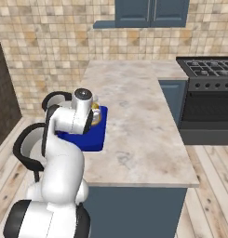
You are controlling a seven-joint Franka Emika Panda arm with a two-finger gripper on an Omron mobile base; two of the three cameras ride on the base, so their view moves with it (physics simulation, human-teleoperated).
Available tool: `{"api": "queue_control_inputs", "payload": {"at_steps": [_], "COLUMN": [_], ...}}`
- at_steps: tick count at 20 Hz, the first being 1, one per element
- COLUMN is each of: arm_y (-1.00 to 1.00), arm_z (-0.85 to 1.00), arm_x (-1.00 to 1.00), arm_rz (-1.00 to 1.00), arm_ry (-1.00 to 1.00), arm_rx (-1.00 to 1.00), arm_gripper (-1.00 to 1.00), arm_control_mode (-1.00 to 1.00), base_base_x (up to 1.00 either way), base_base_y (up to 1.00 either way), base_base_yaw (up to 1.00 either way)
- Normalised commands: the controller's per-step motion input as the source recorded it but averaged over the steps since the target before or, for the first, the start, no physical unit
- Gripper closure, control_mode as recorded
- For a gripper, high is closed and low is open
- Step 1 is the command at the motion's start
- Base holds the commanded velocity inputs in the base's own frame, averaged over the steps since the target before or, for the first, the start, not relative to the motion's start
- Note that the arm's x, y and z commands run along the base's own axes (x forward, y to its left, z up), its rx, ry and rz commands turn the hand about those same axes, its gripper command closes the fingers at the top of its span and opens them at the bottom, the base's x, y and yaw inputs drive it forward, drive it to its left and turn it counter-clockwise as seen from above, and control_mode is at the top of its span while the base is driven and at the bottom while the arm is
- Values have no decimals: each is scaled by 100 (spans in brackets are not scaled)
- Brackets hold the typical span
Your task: There is a tray on the dining counter. Grab the cup, mug, and pitcher and place them on the tray. The pitcher may be placed next to the tray if it cannot fit the tray.
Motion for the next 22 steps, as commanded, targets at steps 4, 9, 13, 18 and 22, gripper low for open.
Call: {"api": "queue_control_inputs", "payload": {"at_steps": [4,9,13,18,22], "arm_y": [-34,-11,0,0,0], "arm_z": [-37,-27,-20,-30,-35], "arm_x": [40,27,28,23,8], "arm_rz": [18,21,23,25,22], "arm_ry": [0,-4,-11,-13,-13], "arm_rx": [0,0,-1,-5,-13], "arm_gripper": [100,100,100,100,100], "arm_control_mode": [-100,-100,-100,-100,-100], "base_base_x": [0,0,0,0,0], "base_base_y": [0,0,0,0,0], "base_base_yaw": [0,0,0,0,0]}}
